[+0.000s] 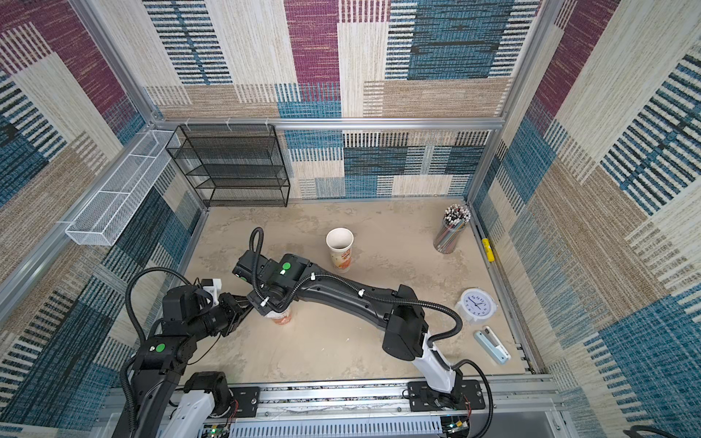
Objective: Put the leak-proof paper on the milk tea cups
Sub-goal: Secure the cup lid on the cup.
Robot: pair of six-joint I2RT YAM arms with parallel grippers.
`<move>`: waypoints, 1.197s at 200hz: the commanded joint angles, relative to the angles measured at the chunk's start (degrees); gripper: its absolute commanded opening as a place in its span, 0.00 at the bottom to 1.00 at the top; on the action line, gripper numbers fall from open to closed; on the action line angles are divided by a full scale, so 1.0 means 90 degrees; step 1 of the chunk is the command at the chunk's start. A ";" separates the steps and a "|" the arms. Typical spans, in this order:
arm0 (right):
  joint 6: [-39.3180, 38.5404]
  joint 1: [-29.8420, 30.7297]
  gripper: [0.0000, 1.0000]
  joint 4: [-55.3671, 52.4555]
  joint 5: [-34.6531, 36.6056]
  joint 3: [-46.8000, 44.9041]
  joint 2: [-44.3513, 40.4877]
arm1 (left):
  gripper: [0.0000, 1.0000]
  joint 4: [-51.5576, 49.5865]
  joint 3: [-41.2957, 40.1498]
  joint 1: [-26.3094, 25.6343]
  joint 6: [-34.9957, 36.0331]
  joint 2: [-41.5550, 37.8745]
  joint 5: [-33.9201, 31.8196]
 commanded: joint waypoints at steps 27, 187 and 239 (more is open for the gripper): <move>0.0040 0.0017 0.73 -0.1060 -0.0630 -0.0527 0.0016 | 0.15 -0.0942 -0.0045 -0.0002 0.0189 0.0156 -0.0302; -0.0129 0.0017 0.73 -0.0287 -0.0721 -0.1953 -0.0565 | 0.31 -0.0878 0.1116 -0.0002 0.0458 0.0040 -0.0775; -0.0272 0.0017 0.73 -0.0119 -0.0747 -0.2112 -0.0641 | 0.57 -0.0385 0.1000 -0.0002 0.1041 0.0382 0.0064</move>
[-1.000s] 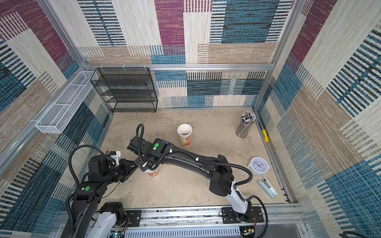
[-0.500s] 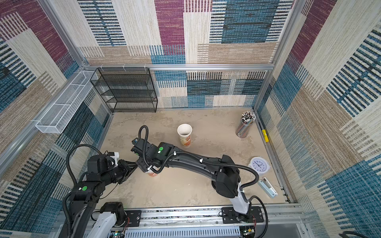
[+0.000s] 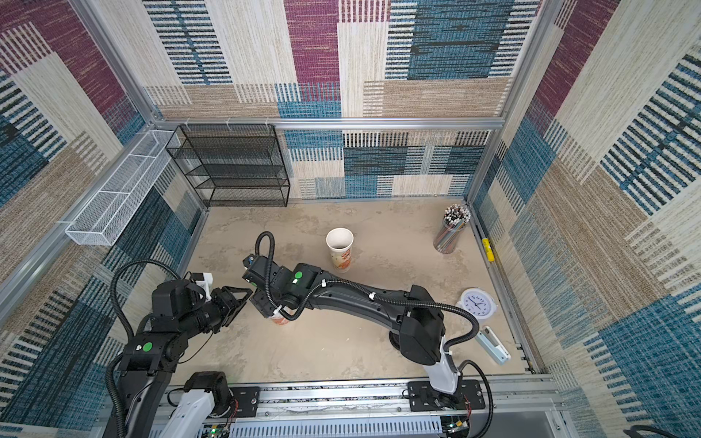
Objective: Put the leak-proof paper on the milk tea cups
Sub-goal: Secure the cup lid on the cup.
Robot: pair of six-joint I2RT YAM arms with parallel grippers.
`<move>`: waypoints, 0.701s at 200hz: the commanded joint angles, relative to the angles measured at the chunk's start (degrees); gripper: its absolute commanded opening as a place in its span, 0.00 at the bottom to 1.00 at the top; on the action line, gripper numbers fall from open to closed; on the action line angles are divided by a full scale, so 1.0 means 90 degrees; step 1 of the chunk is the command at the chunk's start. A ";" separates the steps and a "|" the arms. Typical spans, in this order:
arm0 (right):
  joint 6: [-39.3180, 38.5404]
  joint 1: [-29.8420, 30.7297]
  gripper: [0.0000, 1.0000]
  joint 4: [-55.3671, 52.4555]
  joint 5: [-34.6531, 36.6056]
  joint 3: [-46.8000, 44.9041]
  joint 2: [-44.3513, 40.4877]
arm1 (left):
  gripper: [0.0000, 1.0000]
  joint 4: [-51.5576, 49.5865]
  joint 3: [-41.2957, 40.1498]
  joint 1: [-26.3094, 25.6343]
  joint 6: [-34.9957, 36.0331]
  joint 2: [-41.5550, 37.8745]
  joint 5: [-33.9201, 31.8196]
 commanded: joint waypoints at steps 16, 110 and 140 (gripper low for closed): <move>-0.0140 0.0020 0.73 -0.1835 -0.0721 -0.0308 0.0188 | 0.60 0.0312 0.0065 0.0015 0.0696 0.0297 0.0742; -0.0304 -0.0025 0.74 -0.1781 -0.0734 -0.0401 0.0157 | 0.55 -0.0070 -0.0187 0.0101 0.1244 0.0589 0.0812; -0.0316 -0.0044 0.74 -0.1781 -0.0762 -0.0357 0.0178 | 0.55 0.0061 -0.0443 0.0113 0.1220 0.0649 0.0914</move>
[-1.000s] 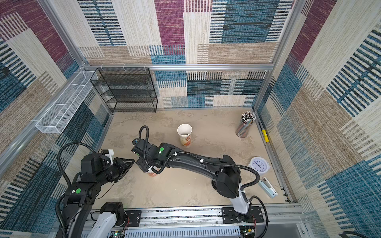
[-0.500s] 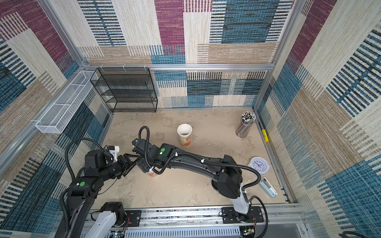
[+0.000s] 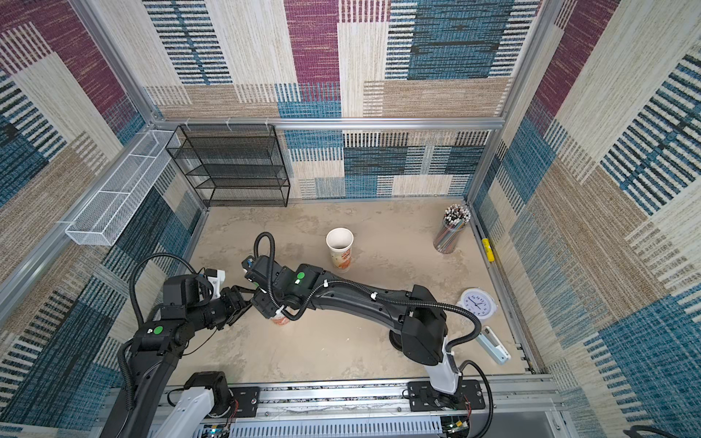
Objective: Put the leak-proof paper on the milk tea cups
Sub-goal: Secure the cup lid on the cup.
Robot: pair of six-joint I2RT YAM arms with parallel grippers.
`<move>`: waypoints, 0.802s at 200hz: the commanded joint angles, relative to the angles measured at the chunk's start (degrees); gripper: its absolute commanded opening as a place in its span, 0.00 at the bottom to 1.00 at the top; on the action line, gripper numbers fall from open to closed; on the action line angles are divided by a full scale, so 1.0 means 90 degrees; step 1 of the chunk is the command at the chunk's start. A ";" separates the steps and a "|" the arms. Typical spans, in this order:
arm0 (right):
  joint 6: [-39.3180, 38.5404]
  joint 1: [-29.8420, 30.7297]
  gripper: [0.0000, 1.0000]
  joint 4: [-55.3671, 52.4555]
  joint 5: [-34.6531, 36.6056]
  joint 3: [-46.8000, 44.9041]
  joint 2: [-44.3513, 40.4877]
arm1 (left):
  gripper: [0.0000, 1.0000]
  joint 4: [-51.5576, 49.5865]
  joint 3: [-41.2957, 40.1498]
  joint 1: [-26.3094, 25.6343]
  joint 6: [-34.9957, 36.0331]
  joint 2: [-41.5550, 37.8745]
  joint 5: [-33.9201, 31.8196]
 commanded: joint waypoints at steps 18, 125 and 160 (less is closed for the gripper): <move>0.0031 -0.0008 0.74 -0.1978 -0.0647 -0.0192 0.0254 | 0.56 0.0071 -0.0258 -0.0014 0.0153 0.0039 0.0384; -0.0335 -0.0092 0.77 -0.1753 -0.0968 -0.0722 0.0082 | 0.53 0.0120 -0.0632 -0.0006 0.0127 0.0140 0.0593; -0.0296 -0.0096 0.77 -0.1919 -0.0935 -0.0247 0.0125 | 0.47 -0.0025 -0.0776 -0.0005 0.0024 0.0204 0.0497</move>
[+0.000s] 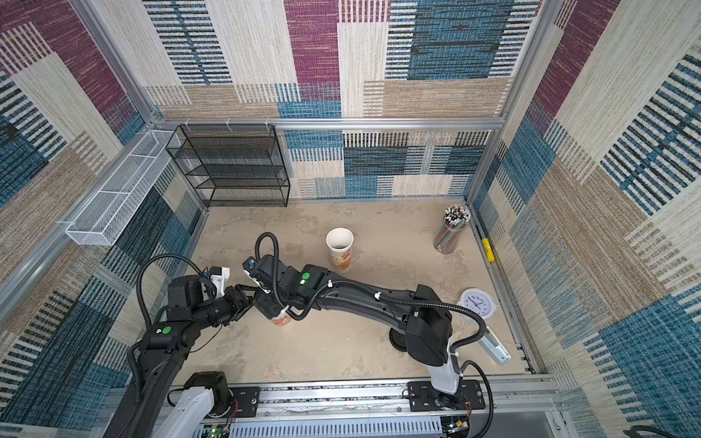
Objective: Put the leak-proof paper on the milk tea cups
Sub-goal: Secure the cup lid on the cup.
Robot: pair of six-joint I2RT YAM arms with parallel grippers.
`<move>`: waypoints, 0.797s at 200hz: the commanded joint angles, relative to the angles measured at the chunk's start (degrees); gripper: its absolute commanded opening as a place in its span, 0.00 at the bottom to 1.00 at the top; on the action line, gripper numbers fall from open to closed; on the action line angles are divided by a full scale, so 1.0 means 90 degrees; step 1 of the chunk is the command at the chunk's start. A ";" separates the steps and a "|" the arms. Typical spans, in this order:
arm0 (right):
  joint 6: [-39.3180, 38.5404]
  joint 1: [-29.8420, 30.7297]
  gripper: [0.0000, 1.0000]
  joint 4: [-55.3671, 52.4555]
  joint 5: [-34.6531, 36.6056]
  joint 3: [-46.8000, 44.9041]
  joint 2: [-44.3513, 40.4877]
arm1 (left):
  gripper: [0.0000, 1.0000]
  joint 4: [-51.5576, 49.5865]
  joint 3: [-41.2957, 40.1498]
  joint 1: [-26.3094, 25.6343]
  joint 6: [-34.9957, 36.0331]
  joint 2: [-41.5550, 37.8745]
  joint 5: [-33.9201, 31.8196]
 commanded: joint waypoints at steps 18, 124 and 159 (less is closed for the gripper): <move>0.0070 0.0000 0.78 -0.2452 -0.0566 0.0627 0.0379 | 0.44 -0.1234 -0.0152 -0.0033 0.0004 0.0193 -0.0038; 0.0109 -0.0028 0.92 -0.3164 0.0277 0.4493 0.1431 | 0.37 -0.1639 0.0033 -0.0045 0.0001 0.0501 -0.0445; 0.0403 -0.0110 0.89 -0.3166 0.0288 0.4814 0.1198 | 0.37 -0.1685 0.0049 -0.0054 0.0014 0.0550 -0.0687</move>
